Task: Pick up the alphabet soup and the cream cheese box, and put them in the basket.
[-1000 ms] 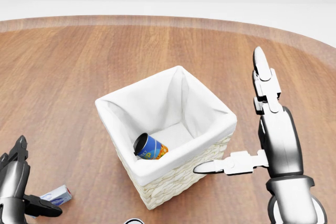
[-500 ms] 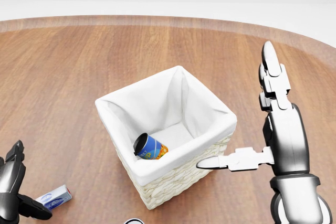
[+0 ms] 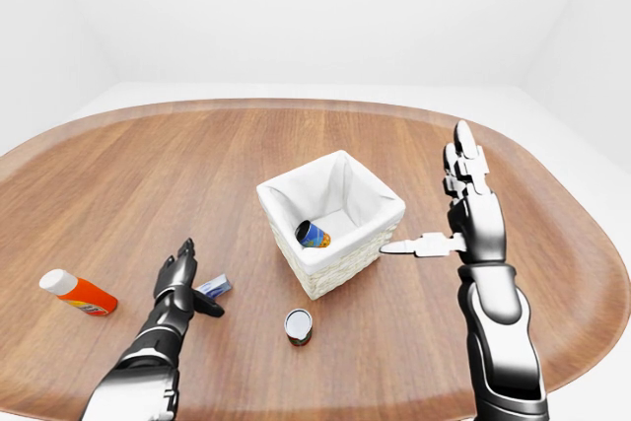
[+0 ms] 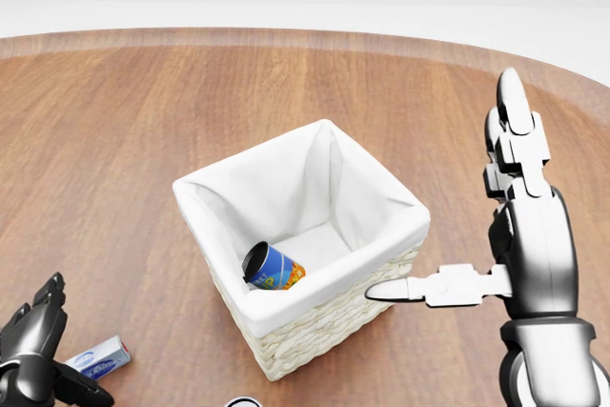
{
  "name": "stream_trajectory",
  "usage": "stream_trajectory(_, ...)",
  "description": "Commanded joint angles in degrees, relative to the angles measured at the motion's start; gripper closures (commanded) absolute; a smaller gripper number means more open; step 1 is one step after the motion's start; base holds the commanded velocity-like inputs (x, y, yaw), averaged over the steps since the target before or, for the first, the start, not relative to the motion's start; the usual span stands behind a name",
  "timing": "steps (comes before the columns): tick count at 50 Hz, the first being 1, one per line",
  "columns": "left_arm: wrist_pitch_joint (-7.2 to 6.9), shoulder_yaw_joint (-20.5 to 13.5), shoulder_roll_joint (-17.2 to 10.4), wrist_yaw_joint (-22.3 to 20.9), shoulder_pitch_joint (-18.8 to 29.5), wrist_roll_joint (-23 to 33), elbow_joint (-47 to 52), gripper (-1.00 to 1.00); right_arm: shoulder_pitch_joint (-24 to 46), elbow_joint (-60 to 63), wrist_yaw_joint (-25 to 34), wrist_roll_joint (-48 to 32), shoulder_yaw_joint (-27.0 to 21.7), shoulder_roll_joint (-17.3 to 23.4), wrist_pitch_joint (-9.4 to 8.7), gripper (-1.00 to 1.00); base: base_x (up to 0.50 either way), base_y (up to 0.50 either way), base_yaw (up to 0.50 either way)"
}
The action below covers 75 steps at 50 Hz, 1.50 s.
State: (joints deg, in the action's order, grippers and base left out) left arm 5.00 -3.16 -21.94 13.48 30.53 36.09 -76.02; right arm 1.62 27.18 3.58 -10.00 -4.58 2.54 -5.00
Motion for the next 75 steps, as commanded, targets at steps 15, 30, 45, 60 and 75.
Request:
stream_trajectory(15,-3.26,-1.6,2.0,0.2,0.2,0.1,-2.6,-1.00,-2.0,5.8,0.7,3.3,-1.0,-0.4,0.00,-1.00,0.00,0.00,0.00)
stream_trajectory(30,-5.79,-2.5,3.8,-0.3,1.1,1.6,-3.2,-1.00,-3.0,7.6,0.5,4.0,-0.3,-0.8,0.00,-1.00,0.00,0.00,0.00)
stream_trajectory(45,-7.61,-4.2,5.3,1.2,0.8,2.9,-3.6,-0.90,-5.0,11.5,1.5,5.6,0.7,-1.3,0.00,-1.00,0.00,0.00,0.00)
stream_trajectory(60,-7.95,-5.4,6.1,1.2,0.8,4.0,-3.7,0.74,-7.8,22.6,4.7,11.9,0.9,-1.8,0.00,-1.00,0.00,0.00,0.00)
stream_trajectory(75,-6.84,-7.0,6.3,0.3,1.0,3.3,-3.8,1.00,-11.2,32.8,3.2,12.5,10.6,2.1,0.00,-1.00,0.00,0.00,0.00)
